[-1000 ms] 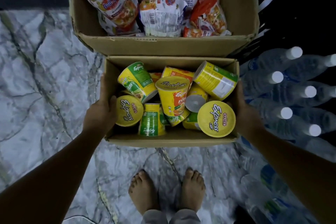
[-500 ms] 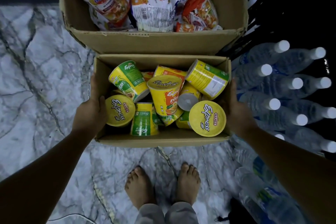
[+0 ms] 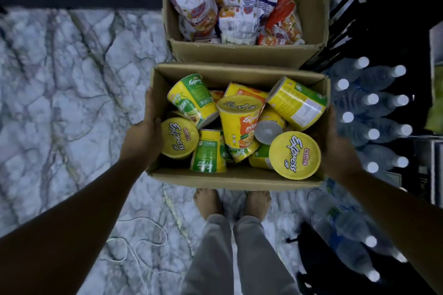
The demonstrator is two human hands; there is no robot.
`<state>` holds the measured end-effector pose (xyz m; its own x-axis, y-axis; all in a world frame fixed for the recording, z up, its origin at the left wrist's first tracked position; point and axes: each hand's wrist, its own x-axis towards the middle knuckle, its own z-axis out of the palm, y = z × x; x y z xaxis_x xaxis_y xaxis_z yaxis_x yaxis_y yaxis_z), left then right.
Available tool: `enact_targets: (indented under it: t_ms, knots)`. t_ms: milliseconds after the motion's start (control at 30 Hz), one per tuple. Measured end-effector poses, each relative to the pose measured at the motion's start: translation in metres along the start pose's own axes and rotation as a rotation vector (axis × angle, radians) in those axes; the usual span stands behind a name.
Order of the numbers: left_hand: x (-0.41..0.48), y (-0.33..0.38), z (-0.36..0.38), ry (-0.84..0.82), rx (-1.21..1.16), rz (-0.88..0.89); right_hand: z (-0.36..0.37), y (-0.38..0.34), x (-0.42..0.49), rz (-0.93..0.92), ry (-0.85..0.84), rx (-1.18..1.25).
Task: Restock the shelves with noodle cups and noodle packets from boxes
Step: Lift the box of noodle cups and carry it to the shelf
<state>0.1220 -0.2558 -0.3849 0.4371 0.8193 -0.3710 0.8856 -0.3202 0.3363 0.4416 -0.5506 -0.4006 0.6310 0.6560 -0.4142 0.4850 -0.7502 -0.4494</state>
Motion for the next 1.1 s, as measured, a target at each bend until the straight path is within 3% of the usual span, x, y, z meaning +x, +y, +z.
enact_targets:
  t_ms: [567,800,1100]
  knots:
    - [-0.17,0.037,-0.22,0.068,-0.012,0.088,-0.165,-0.112,-0.187,-0.002,0.041,0.035]
    - [-0.197,0.055,-0.258,0.092,-0.046,0.133,-0.207,-0.135,-0.226,0.05,0.084,-0.026]
    - [-0.209,0.058,-0.277,0.116,-0.134,0.146,-0.234,-0.147,-0.224,-0.017,0.139,-0.004]
